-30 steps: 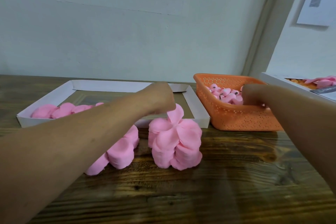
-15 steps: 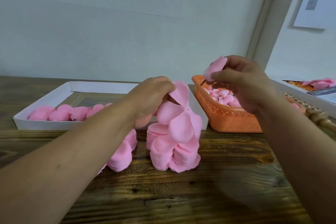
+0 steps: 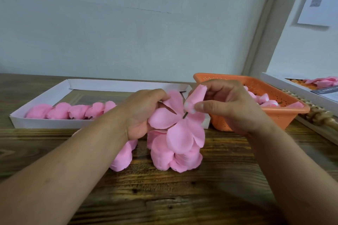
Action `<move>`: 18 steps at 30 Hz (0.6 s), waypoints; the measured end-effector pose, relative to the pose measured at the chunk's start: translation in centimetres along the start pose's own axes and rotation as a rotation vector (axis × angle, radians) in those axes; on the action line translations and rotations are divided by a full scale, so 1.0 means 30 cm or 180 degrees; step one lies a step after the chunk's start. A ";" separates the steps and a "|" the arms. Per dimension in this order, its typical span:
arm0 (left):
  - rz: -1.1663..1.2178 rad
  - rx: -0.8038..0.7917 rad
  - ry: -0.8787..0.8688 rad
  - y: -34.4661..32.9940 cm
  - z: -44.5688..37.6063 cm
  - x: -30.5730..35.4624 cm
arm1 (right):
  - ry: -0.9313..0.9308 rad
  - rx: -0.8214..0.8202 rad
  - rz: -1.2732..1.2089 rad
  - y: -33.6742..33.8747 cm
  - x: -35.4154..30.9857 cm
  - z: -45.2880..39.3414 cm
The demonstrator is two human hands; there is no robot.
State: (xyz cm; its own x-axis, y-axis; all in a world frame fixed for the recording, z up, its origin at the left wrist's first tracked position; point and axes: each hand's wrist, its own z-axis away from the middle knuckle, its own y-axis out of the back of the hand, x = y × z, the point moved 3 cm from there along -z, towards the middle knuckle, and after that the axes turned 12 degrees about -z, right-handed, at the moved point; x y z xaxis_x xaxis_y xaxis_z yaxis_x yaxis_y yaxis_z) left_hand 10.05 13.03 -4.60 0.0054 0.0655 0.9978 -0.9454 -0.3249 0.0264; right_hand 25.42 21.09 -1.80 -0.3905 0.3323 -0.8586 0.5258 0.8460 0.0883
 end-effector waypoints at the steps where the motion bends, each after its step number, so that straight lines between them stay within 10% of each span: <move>1: 0.0002 -0.0006 0.0022 0.002 0.001 -0.002 | -0.0018 -0.0007 0.0016 0.001 0.005 0.000; 18: 0.0402 -0.0976 0.0240 -0.018 0.038 -0.004 | -0.0188 0.0127 0.0089 0.008 0.080 0.024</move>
State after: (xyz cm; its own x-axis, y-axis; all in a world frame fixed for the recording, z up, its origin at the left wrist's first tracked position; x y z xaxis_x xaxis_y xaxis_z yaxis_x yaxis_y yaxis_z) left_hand 10.92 12.13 -4.68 -0.1314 0.1162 0.9845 -0.9911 -0.0369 -0.1279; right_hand 25.16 21.80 -4.20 -0.3305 0.3293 -0.8845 0.5661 0.8190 0.0934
